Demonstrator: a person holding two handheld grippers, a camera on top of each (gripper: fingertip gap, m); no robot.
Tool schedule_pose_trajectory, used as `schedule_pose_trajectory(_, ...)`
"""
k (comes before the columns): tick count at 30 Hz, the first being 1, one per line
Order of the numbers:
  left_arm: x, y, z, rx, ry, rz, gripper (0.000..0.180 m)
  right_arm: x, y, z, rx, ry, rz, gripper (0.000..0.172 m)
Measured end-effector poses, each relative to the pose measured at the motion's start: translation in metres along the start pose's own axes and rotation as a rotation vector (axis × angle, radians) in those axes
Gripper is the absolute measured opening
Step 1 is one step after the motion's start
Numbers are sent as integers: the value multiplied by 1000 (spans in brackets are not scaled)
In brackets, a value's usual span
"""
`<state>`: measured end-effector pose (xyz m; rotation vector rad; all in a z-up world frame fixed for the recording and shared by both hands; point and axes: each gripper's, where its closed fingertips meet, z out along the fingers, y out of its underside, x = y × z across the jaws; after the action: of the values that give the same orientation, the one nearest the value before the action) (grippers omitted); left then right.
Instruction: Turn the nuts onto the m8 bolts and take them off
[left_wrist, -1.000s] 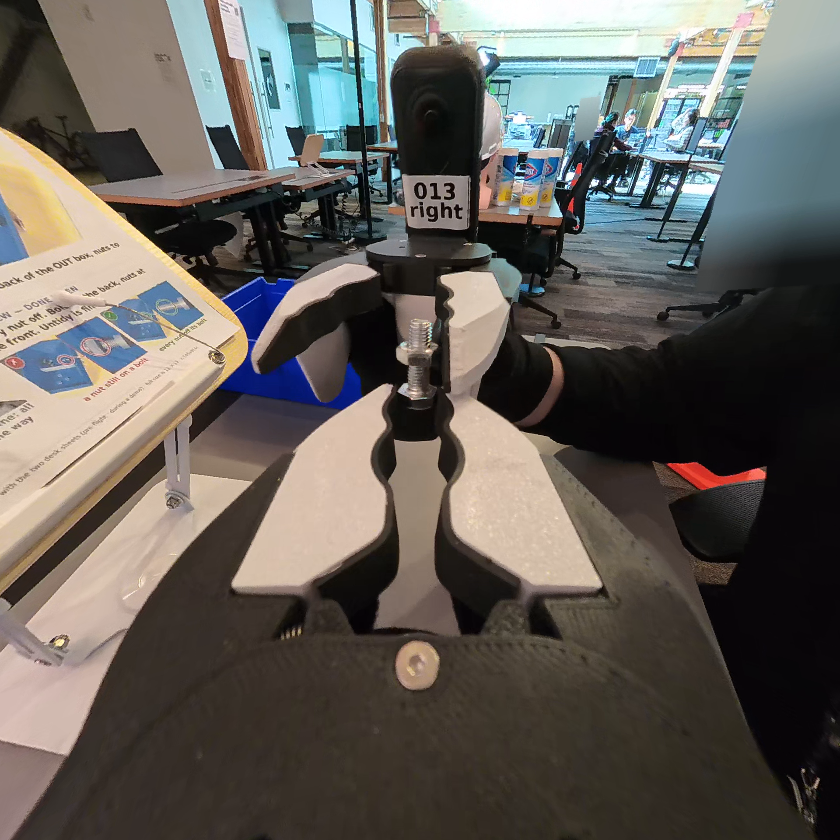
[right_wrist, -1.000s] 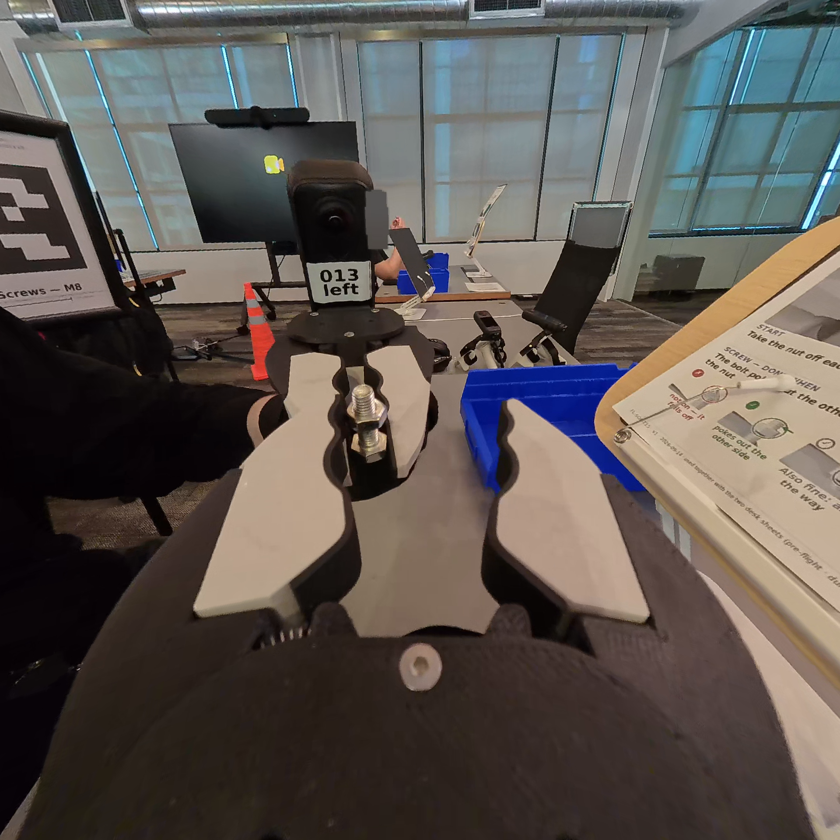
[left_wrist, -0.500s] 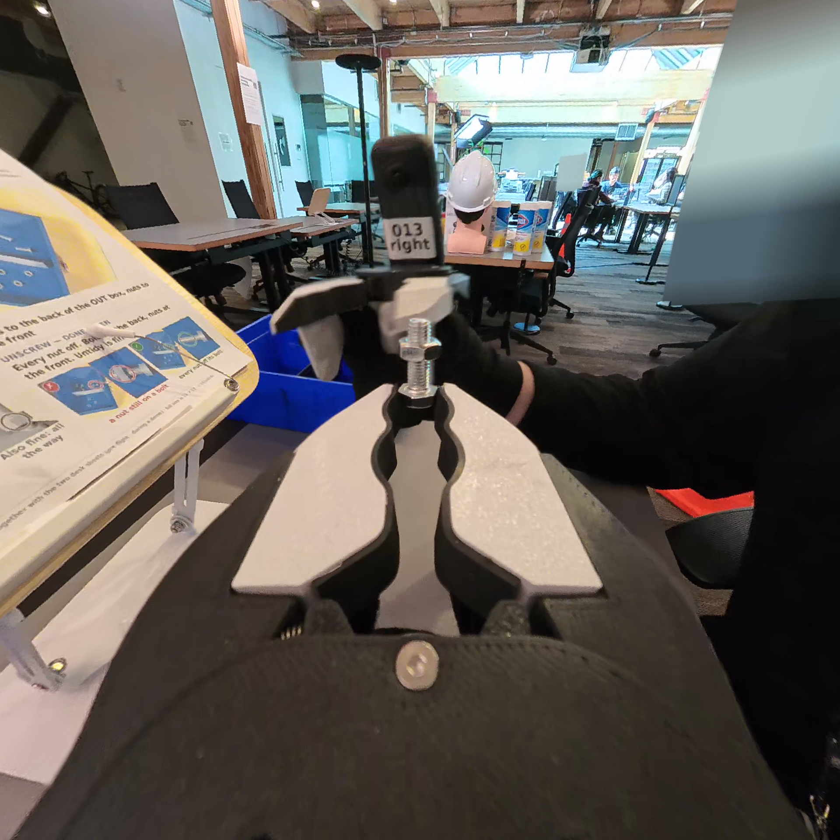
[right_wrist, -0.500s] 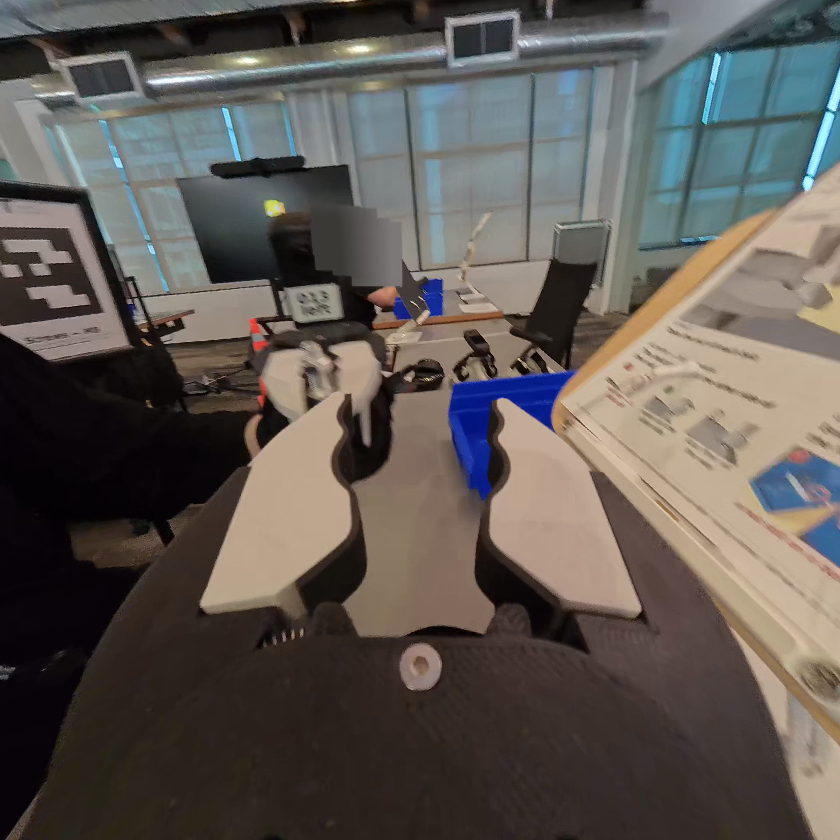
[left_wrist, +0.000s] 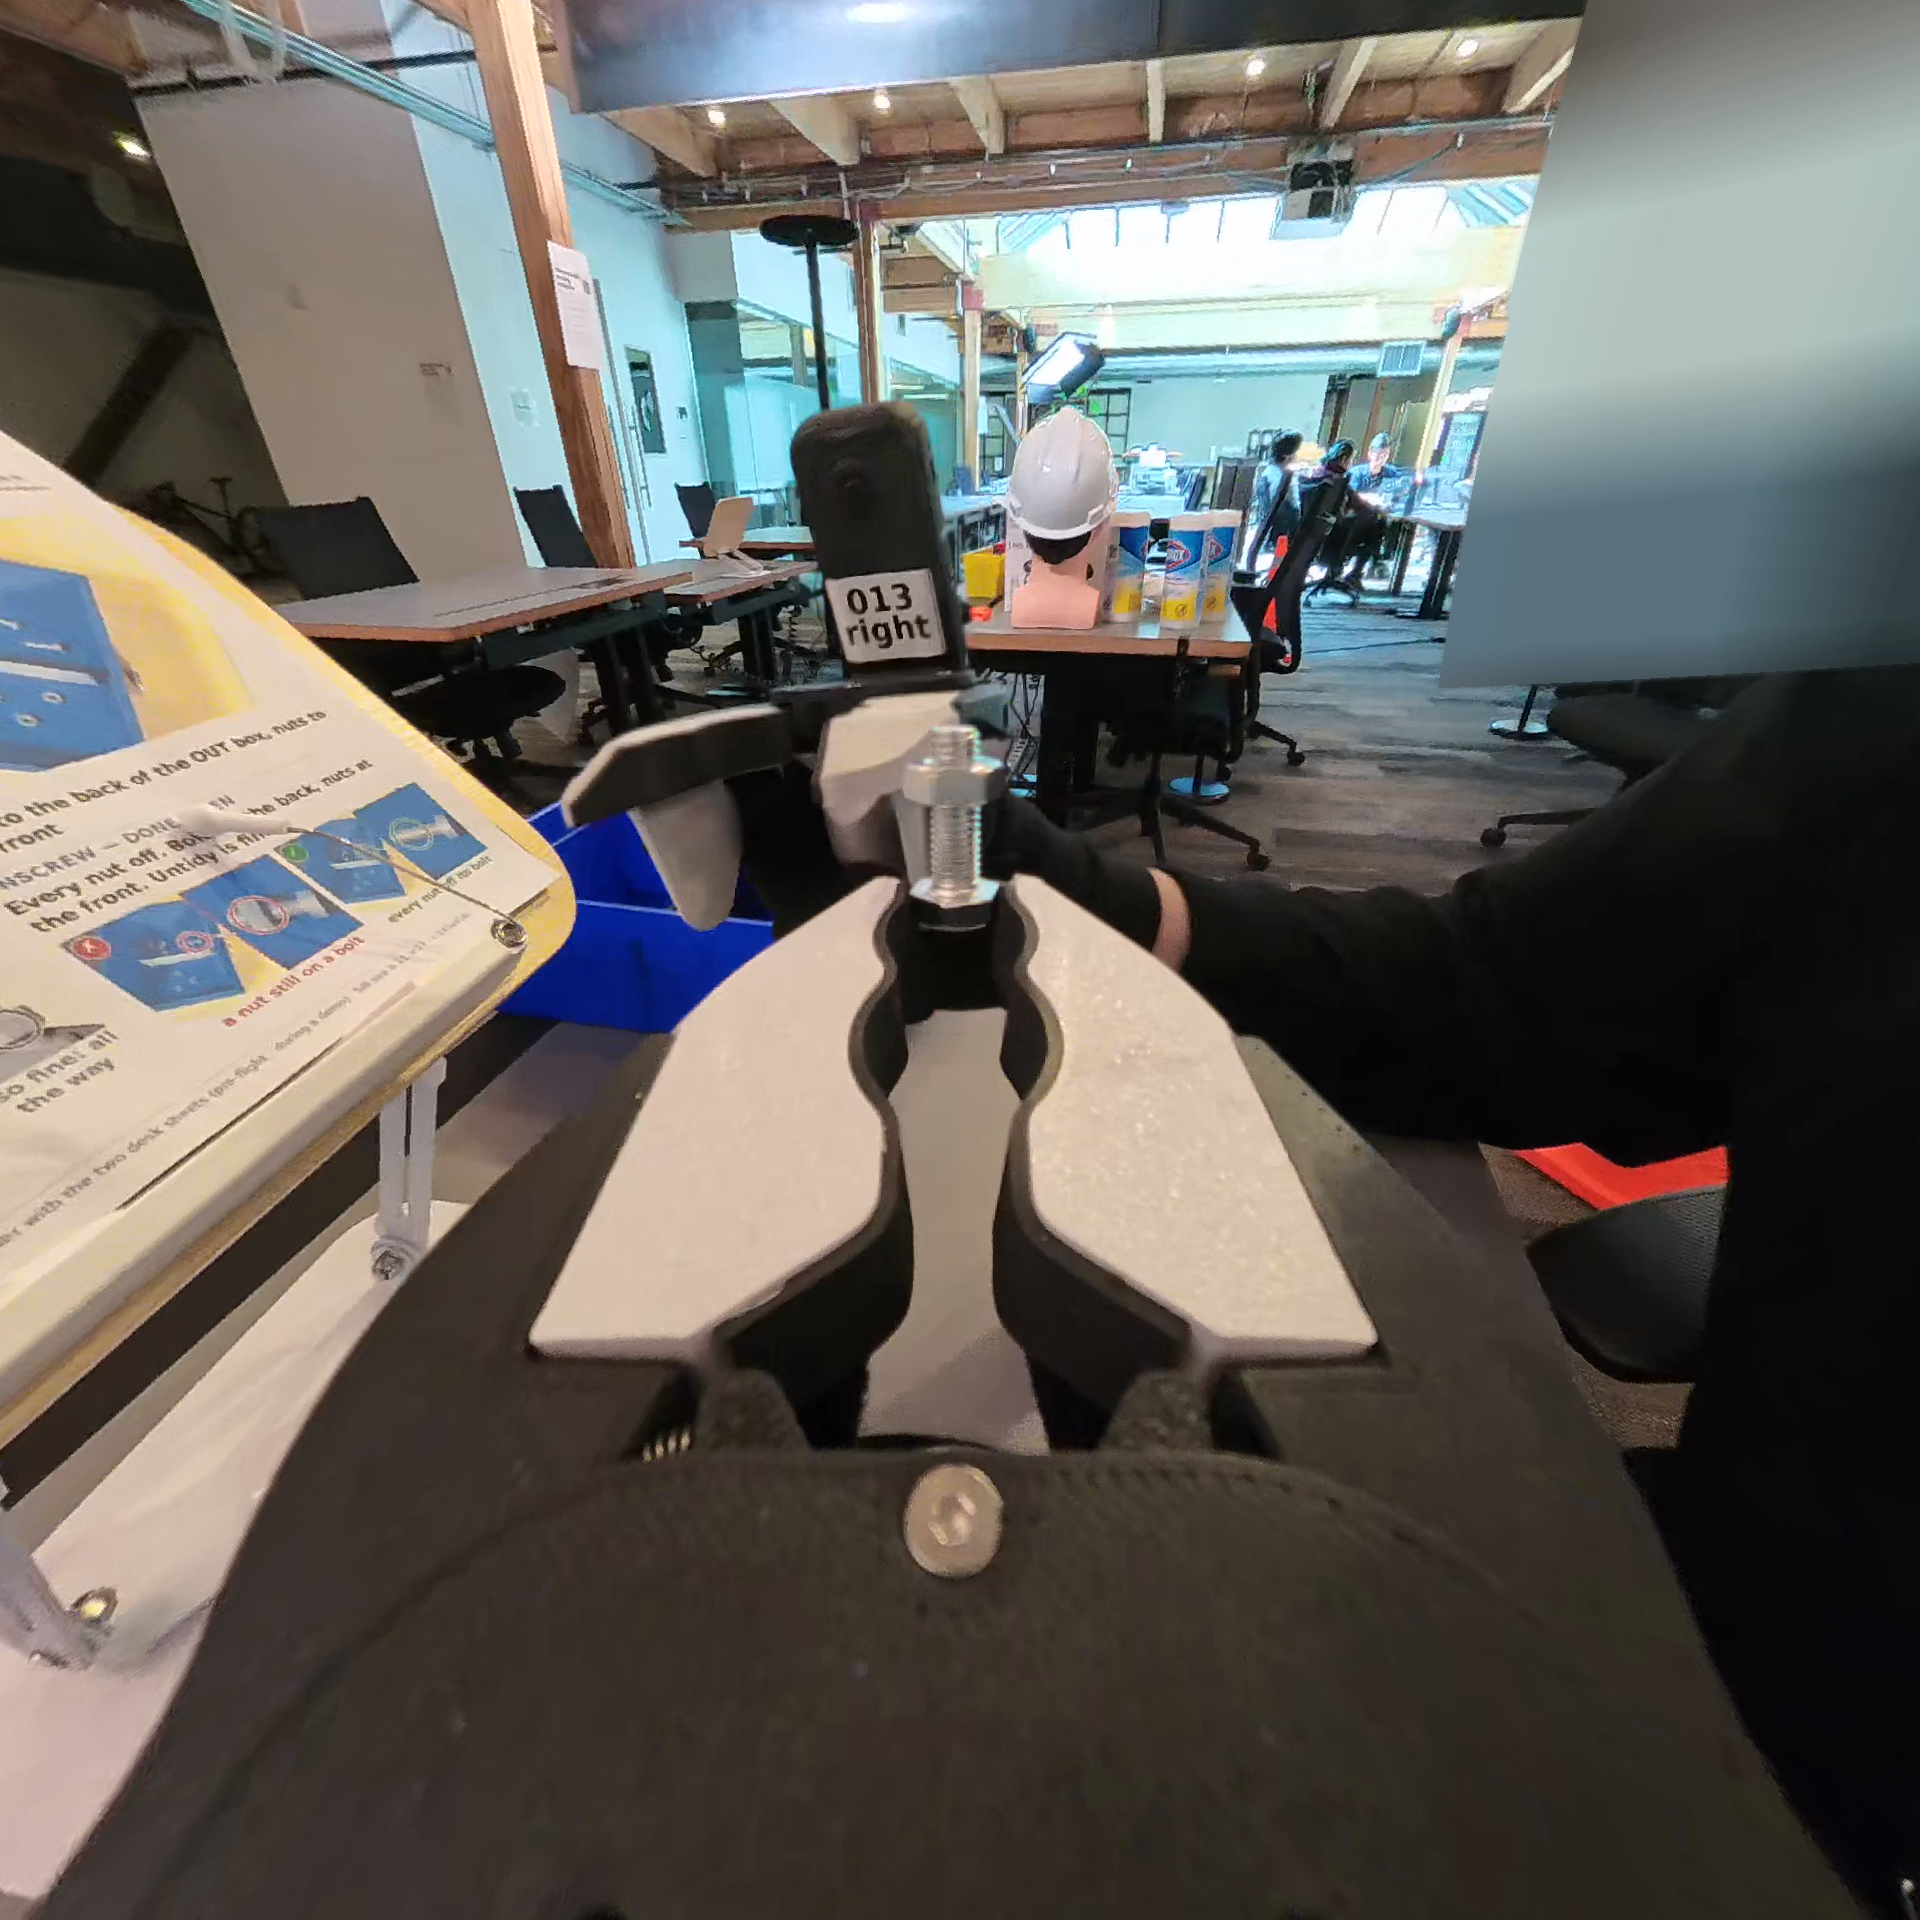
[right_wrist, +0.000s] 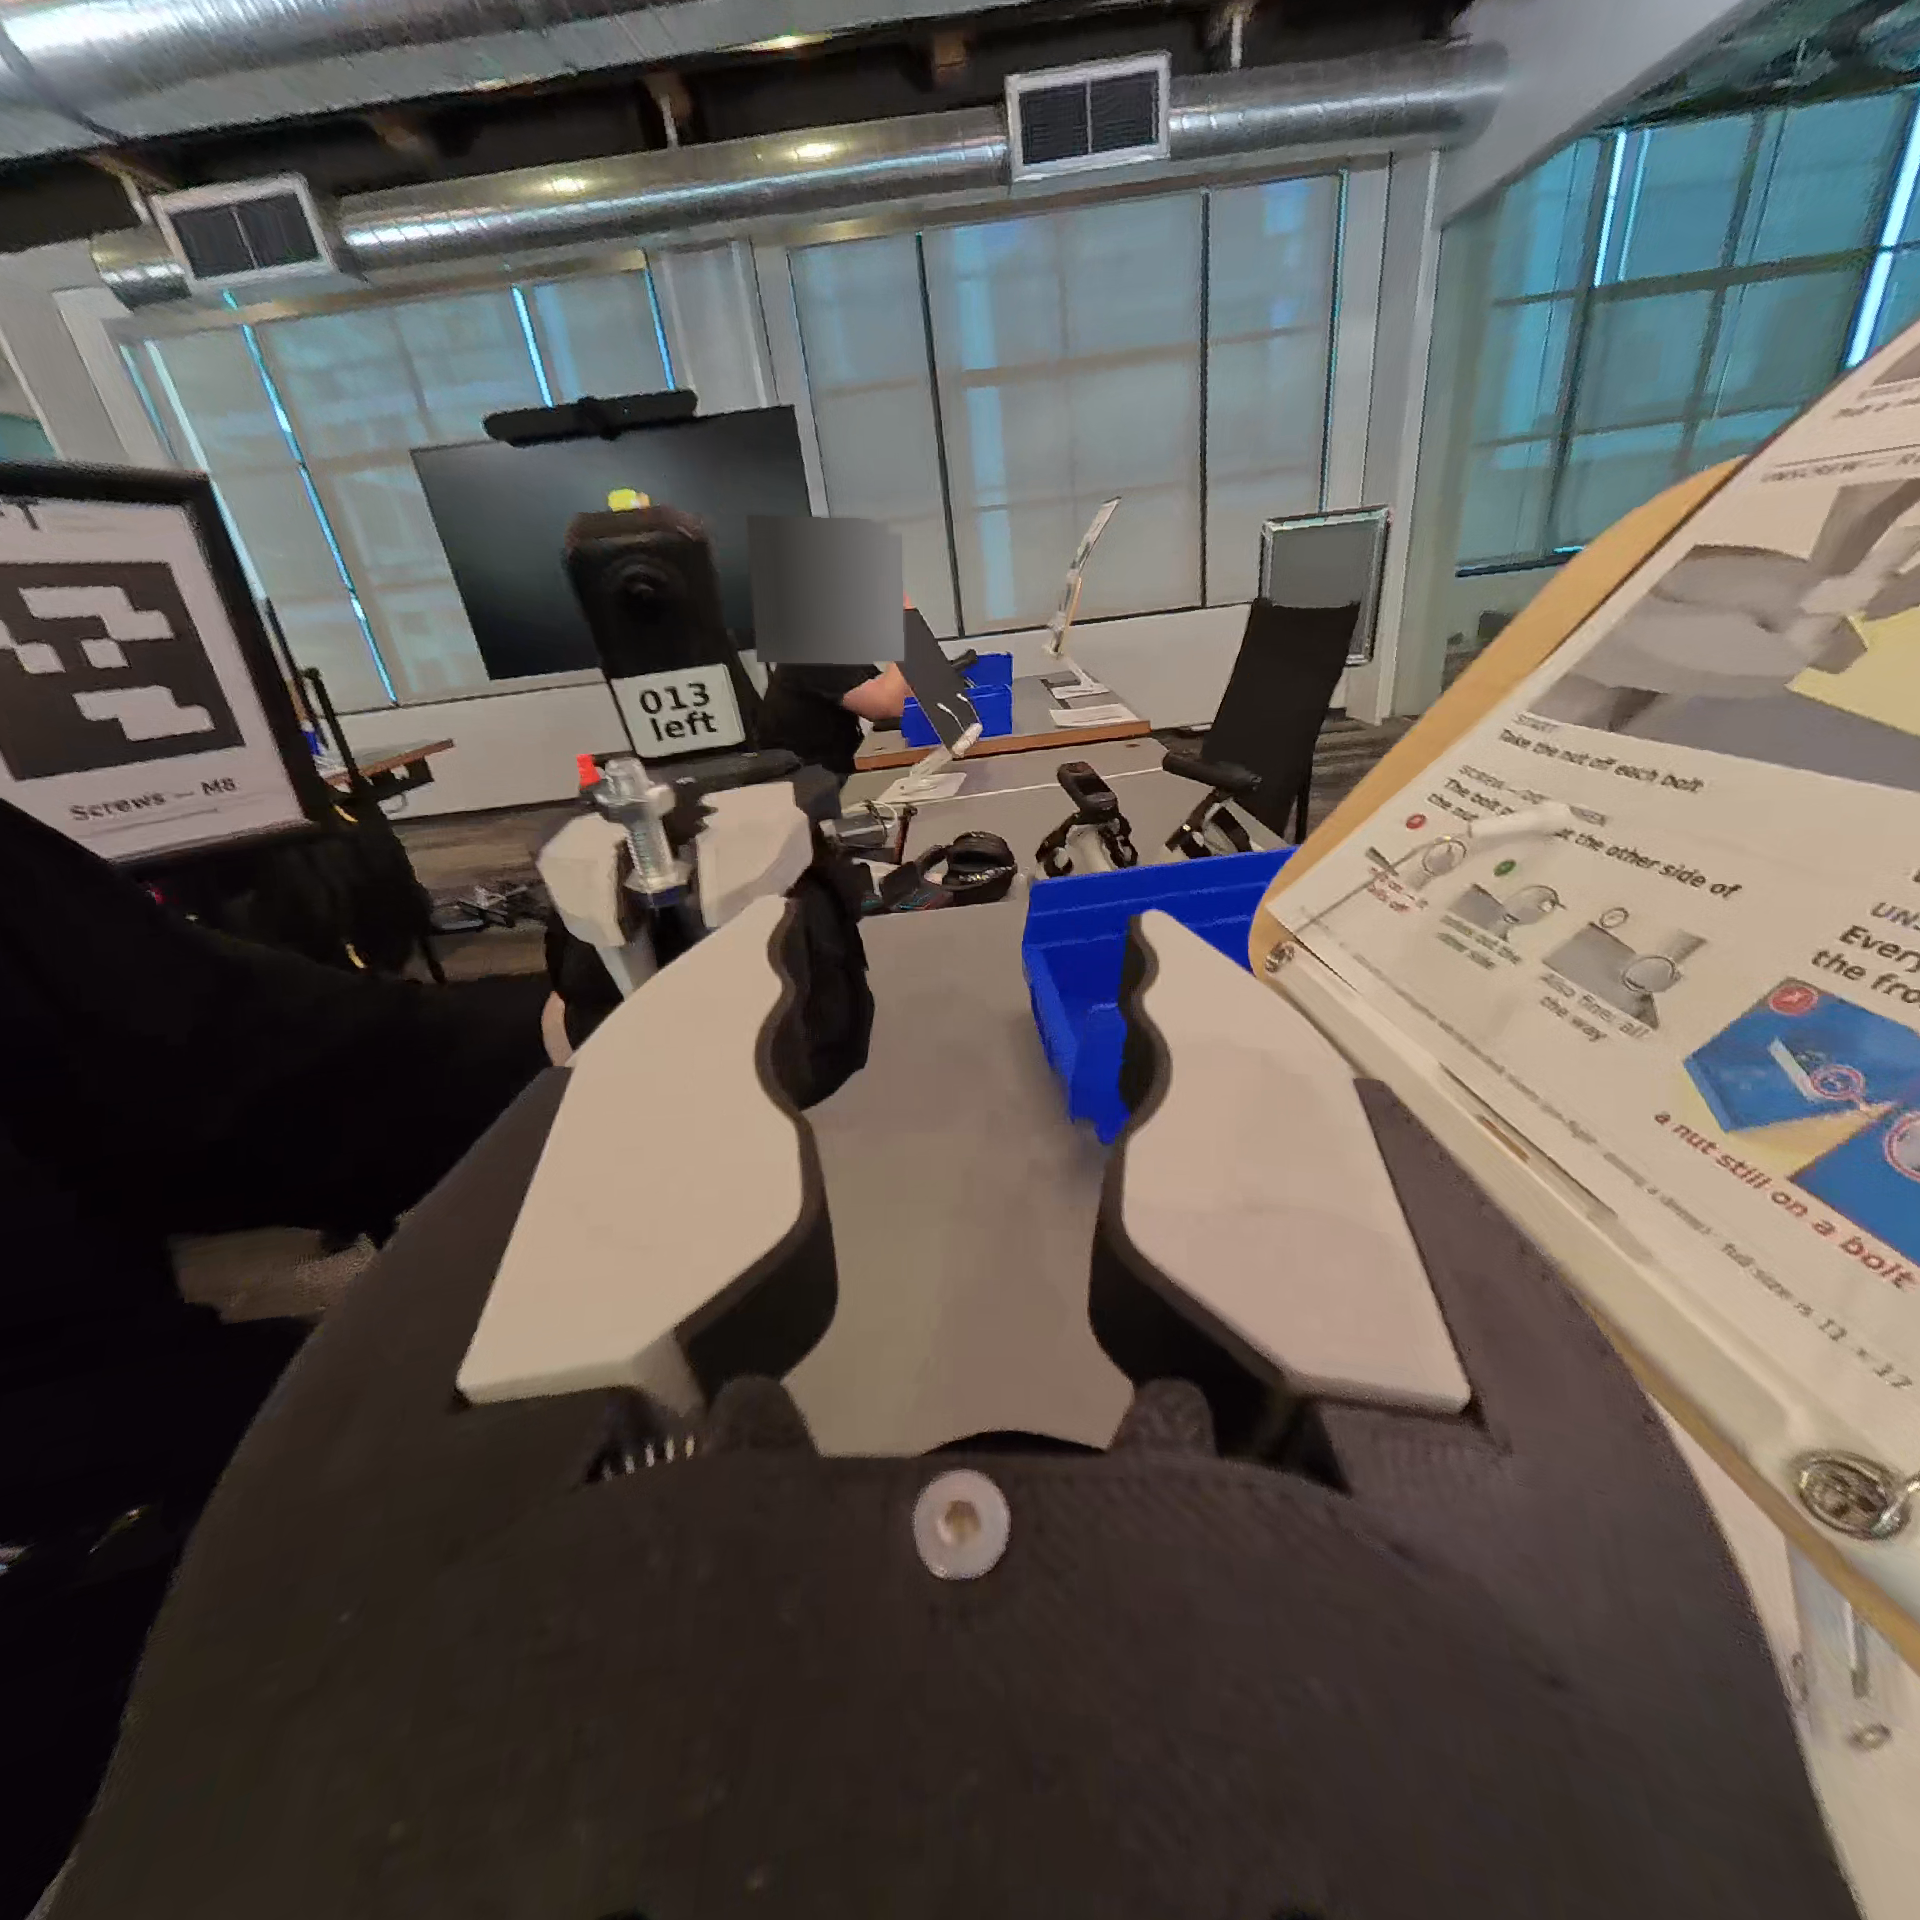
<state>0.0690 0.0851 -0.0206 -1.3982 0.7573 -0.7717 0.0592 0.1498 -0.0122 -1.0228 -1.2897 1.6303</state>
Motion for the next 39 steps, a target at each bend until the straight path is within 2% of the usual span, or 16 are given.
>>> schedule_pose_trajectory(3,-1,6,4,-14,9,-20,14,-22,-9,8,11,-56,-50,62)
schedule_pose_trajectory(7,0,13,12,-23,20,-37,14,-50,-5,29,-23,-119,-82,68)
schedule_pose_trajectory(10,5,12,15,-18,34,-29,14,-46,1,30,-29,-109,-68,67)
schedule_pose_trajectory(13,2,6,11,2,7,-23,14,-28,-2,19,-7,-70,-40,80)
schedule_pose_trajectory(14,-2,1,6,30,-5,-35,14,-19,-1,14,-16,-30,-55,80)
schedule_pose_trajectory(16,-2,-7,-1,64,8,-32,14,-12,-1,9,-11,13,-90,56)
schedule_pose_trajectory(21,1,-3,2,51,3,-3,14,-34,-14,10,30,-94,-68,57)
schedule_pose_trajectory(27,4,-6,5,86,0,5,14,-48,-9,17,67,-231,64,54)
schedule_pose_trajectory(33,7,-9,7,93,3,17,14,-49,-5,22,92,-258,118,52)
schedule_pose_trajectory(36,9,-18,2,140,21,5,14,-39,7,20,39,-229,104,46)
schedule_pose_trajectory(39,6,-15,1,126,16,7,14,-44,1,16,66,-267,105,42)
